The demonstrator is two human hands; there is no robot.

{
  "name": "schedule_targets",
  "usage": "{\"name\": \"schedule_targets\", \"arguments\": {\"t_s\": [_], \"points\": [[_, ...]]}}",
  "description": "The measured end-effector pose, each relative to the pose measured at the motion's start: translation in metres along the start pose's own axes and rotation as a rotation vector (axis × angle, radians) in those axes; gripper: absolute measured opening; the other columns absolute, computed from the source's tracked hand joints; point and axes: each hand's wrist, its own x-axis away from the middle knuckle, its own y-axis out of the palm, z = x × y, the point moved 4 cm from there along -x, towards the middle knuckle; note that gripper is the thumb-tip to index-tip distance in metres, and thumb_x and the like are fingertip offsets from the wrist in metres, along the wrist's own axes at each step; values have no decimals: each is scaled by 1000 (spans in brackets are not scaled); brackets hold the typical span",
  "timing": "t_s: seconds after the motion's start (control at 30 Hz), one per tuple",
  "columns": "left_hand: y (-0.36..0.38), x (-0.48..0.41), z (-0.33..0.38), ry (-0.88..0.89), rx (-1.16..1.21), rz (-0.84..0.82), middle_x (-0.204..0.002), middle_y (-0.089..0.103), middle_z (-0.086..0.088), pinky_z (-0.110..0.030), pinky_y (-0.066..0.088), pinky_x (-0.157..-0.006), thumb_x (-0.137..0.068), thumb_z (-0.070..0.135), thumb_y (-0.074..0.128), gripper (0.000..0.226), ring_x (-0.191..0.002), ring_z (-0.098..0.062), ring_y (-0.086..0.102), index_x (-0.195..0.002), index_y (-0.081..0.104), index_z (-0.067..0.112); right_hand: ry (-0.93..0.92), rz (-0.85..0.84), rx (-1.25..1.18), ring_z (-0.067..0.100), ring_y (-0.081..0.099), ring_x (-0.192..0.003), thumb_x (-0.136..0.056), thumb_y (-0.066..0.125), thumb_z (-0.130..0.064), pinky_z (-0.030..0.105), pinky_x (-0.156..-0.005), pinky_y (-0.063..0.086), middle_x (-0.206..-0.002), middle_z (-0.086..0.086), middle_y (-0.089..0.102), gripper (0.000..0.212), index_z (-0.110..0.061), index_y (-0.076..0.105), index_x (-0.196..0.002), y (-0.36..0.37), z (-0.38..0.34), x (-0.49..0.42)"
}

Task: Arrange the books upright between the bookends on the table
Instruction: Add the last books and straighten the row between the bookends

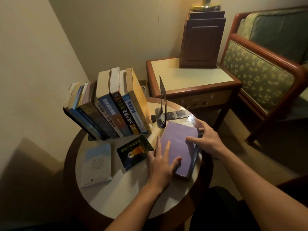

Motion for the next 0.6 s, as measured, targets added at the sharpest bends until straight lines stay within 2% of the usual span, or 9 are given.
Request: {"name": "schedule_targets", "arguments": {"t_s": [0.07, 0.13, 0.2, 0.27, 0.33, 0.4, 0.47, 0.5, 0.6], "points": [[1, 6, -3, 14, 13, 21, -166, -23, 9, -35, 37, -98, -74, 89, -4, 97, -129, -26, 24, -158, 3, 42, -51, 39, -3, 27, 52, -125, -73, 88, -34, 35, -89, 54, -142, 8, 51, 96, -23, 35, -153, -3, -5, 8], [1, 11, -7, 20, 3, 26, -165, -25, 9, -32, 35, -99, -78, 86, 0, 91, -131, -25, 24, -158, -4, 43, -94, 97, -36, 24, 53, -122, -74, 88, -33, 30, -85, 53, -139, 6, 52, 93, -25, 37, -151, -8, -11, 17], [1, 18, -13, 35, 2, 42, -164, -28, 11, -31, 35, -102, -81, 85, 3, 86, -133, -23, 24, -155, -13, 44, -77, 96, -127, 27, 53, -123, -73, 89, -30, 37, -89, 56, -139, 7, 53, 91, -25, 40, -149, -14, -19, 27], [-3, 28, -18, 65, 18, 49, -161, -32, 16, -33, 33, -108, -81, 88, 6, 86, -136, -20, 23, -151, -22, 45, 0, -8, -250, 30, 55, -122, -72, 89, -24, 46, -90, 58, -136, 10, 54, 86, -26, 44, -145, -20, -30, 38], [-10, 37, -25, 99, 47, 58, -161, -31, 19, -32, 30, -109, -81, 90, 12, 92, -137, -16, 24, -150, -25, 43, 29, -158, -258, 27, 60, -114, -72, 89, -19, 43, -84, 61, -131, 10, 55, 81, -26, 48, -142, -23, -46, 50], [-22, 45, -28, 93, 115, 91, -166, -12, 15, -29, 27, -107, -81, 91, 25, 100, -136, -13, 29, -156, -17, 39, -26, -249, -143, 22, 61, -109, -72, 89, -19, 35, -80, 61, -126, 6, 56, 79, -27, 50, -140, -23, -64, 65], [-40, 52, -25, 22, 303, 202, -164, 22, 6, -31, 31, -106, -79, 91, 30, 101, -134, -11, 36, -160, 5, 35, -121, -295, -42, 22, 60, -111, -72, 89, -20, 34, -83, 61, -124, 1, 55, 80, -27, 49, -141, -18, -84, 83], [-50, 54, -21, -34, 448, 268, -159, 32, 4, -32, 33, -106, -77, 93, 29, 102, -134, -9, 37, -159, 14, 33, -156, -307, -17, 22, 59, -112, -73, 88, -20, 35, -84, 60, -123, -1, 54, 81, -26, 48, -143, -13, -92, 93], [-75, 56, -7, -167, 856, 368, -158, 36, 3, -30, 30, -107, -74, 88, 37, 102, -136, -4, 33, -156, 27, 28, -271, -278, 83, 18, 53, -113, -75, 86, -24, 32, -88, 57, -121, -3, 50, 81, -22, 47, -145, 8, -113, 127]]}}
